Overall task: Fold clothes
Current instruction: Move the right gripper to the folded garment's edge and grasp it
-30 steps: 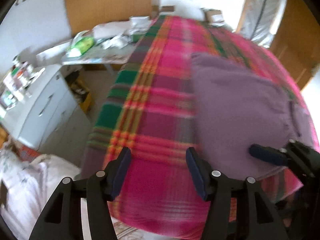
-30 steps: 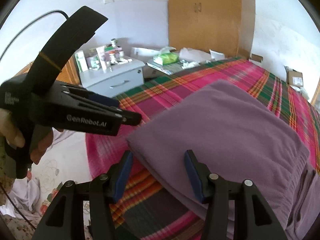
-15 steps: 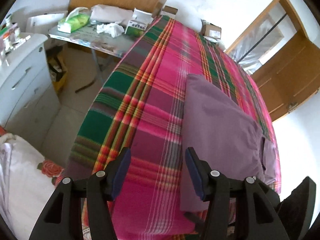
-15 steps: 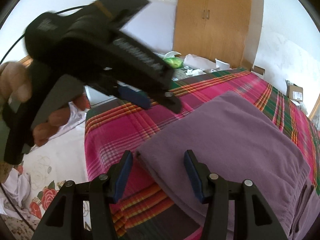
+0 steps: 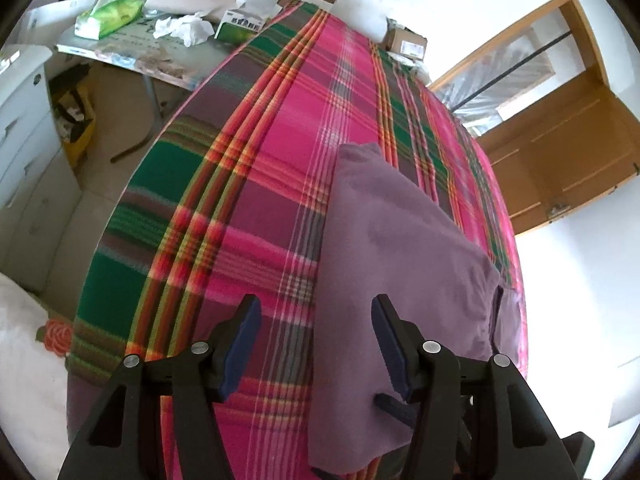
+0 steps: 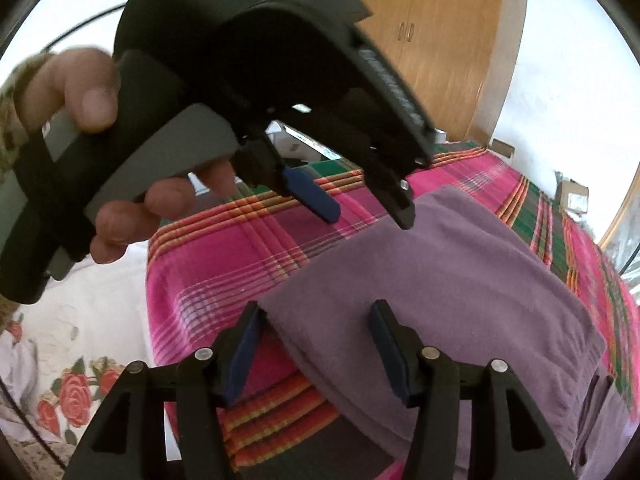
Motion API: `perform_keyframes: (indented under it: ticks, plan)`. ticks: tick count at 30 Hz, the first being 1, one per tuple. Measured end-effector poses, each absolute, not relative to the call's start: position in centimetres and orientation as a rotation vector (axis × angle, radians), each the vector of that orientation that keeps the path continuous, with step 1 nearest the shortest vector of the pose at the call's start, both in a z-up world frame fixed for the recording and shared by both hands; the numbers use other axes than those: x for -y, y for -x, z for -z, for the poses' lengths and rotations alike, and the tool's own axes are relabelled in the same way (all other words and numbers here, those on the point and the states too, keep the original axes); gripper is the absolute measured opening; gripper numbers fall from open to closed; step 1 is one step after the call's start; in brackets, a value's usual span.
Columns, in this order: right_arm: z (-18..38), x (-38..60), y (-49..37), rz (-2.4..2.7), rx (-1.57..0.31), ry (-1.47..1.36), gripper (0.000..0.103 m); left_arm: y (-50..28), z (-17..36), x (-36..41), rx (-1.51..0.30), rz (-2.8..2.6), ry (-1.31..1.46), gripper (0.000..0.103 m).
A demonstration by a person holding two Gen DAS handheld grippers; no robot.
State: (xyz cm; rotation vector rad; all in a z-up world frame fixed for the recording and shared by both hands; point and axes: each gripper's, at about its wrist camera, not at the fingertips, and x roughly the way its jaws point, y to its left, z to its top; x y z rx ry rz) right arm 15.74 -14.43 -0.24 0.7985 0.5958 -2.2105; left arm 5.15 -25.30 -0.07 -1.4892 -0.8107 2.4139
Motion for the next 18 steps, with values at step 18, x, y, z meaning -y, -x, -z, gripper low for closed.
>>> perform_keyframes:
  ticks: [18]
  plan:
    - [-0.5, 13.0, -15.0, 2.286, -0.508, -0.761, 0.020, -3.9, 0.5, 25.2, 0.889, -2.313, 1.487, 0.060]
